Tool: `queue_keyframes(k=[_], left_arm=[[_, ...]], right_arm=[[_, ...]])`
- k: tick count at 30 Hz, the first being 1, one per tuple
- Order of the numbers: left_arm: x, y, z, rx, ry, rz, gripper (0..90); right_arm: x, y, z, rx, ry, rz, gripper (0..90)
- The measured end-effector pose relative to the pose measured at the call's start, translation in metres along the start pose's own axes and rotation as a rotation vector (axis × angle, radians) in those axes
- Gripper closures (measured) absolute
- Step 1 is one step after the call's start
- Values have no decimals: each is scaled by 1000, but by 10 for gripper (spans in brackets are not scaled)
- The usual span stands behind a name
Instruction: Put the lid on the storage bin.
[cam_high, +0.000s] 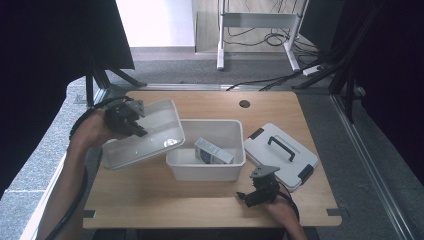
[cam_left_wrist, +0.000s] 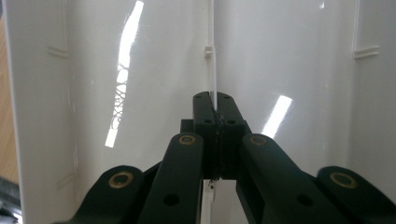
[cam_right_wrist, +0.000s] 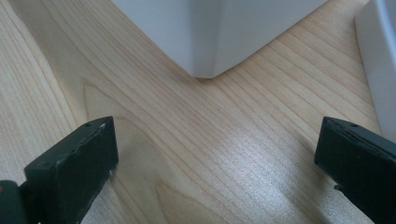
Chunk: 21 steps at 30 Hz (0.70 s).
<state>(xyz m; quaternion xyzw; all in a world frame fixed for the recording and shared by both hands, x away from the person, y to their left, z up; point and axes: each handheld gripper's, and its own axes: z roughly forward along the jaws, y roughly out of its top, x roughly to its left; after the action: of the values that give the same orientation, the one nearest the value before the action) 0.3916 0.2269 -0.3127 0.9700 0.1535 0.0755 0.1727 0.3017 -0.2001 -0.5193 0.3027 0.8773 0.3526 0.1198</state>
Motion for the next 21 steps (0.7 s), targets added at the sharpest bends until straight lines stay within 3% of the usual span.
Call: queue_keyframes(k=[10,21], left_arm=[[-9,59,20,-8,-24,108,891],[-23,120,53,54,-40,236,891]], right_arm=[[0,0,0,-1,0,-2,0],[0,0,0,-1,0,-2,0]])
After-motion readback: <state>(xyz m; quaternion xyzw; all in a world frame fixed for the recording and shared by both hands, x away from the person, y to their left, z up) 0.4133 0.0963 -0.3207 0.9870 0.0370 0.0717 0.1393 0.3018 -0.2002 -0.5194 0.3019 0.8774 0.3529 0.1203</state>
